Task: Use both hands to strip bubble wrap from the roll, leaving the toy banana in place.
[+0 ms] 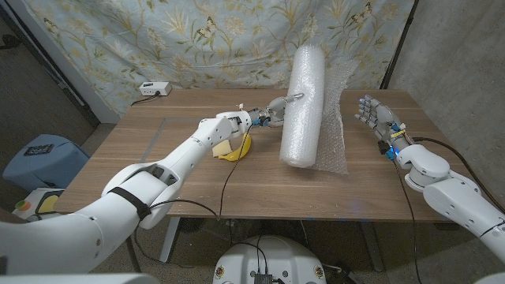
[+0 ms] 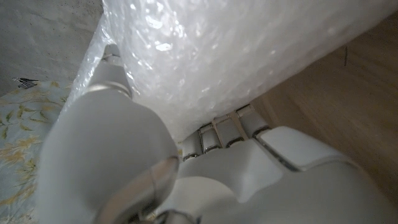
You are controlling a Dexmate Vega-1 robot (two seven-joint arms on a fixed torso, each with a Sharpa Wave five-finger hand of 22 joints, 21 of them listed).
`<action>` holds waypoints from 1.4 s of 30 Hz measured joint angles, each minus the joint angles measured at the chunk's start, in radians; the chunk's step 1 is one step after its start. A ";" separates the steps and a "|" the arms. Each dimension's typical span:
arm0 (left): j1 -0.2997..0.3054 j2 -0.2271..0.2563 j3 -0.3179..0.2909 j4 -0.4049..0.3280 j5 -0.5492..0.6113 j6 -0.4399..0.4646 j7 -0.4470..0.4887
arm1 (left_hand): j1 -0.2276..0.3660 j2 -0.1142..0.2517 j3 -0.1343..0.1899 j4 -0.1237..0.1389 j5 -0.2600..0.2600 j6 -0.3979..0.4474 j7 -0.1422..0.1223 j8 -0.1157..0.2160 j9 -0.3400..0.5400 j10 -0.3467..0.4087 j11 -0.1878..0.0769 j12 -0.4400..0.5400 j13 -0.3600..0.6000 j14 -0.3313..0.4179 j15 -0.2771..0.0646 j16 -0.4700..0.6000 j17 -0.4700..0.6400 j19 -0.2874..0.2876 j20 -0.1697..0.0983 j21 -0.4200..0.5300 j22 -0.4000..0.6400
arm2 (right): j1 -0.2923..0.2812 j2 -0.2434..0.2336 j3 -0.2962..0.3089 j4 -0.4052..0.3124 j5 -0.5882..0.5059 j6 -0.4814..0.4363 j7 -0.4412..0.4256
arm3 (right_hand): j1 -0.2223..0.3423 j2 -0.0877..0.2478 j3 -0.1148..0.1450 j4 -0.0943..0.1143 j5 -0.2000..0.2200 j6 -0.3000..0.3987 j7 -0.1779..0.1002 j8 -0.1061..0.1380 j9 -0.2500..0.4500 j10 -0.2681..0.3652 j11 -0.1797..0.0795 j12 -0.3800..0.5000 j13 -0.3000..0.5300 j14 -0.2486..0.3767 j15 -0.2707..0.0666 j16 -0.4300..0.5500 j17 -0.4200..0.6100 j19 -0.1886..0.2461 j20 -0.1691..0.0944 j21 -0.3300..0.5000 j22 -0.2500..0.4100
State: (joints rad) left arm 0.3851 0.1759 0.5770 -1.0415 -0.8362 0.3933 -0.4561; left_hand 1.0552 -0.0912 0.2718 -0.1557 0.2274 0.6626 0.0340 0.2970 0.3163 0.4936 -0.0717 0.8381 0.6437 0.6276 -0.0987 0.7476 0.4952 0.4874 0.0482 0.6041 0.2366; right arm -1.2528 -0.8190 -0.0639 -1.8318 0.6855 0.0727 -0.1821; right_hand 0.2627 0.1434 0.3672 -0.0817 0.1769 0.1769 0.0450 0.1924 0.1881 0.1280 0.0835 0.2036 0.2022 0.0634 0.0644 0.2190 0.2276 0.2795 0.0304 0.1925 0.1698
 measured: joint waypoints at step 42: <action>0.027 0.067 -0.013 -0.086 -0.084 0.144 0.109 | -0.005 0.005 0.000 0.000 0.006 0.014 0.007 0.000 0.009 0.007 0.007 -0.007 0.005 0.012 -0.002 0.011 0.003 -0.005 0.005 0.021 -0.005 | -0.166 -0.049 0.122 -0.242 0.014 -0.177 -0.060 | 0.086 -0.086 -0.007 -0.081 0.000 -0.076 0.081 -0.008 0.000 0.014 0.119 0.000 0.000 0.031 0.108 0.000 -0.023 0.024 0.084 0.004 0.000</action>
State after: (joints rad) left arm 0.4121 0.2428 0.5636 -1.1272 -0.9203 0.5373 -0.3476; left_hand 1.0505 -0.0865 0.2715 -0.1553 0.2332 0.6770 0.0409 0.2975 0.3254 0.5007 -0.0647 0.8313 0.6487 0.6399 -0.1003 0.7588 0.4979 0.4821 0.0535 0.6256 0.2319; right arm -1.4184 -0.8683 0.0584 -2.0740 0.6996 -0.1041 -0.2424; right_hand 0.3491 0.0570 0.3601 -0.1630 0.1769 0.1014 0.1262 0.1848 0.1880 0.1417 0.2020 0.2034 0.2022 0.0949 0.1719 0.2190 0.2044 0.3032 0.1149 0.1966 0.1697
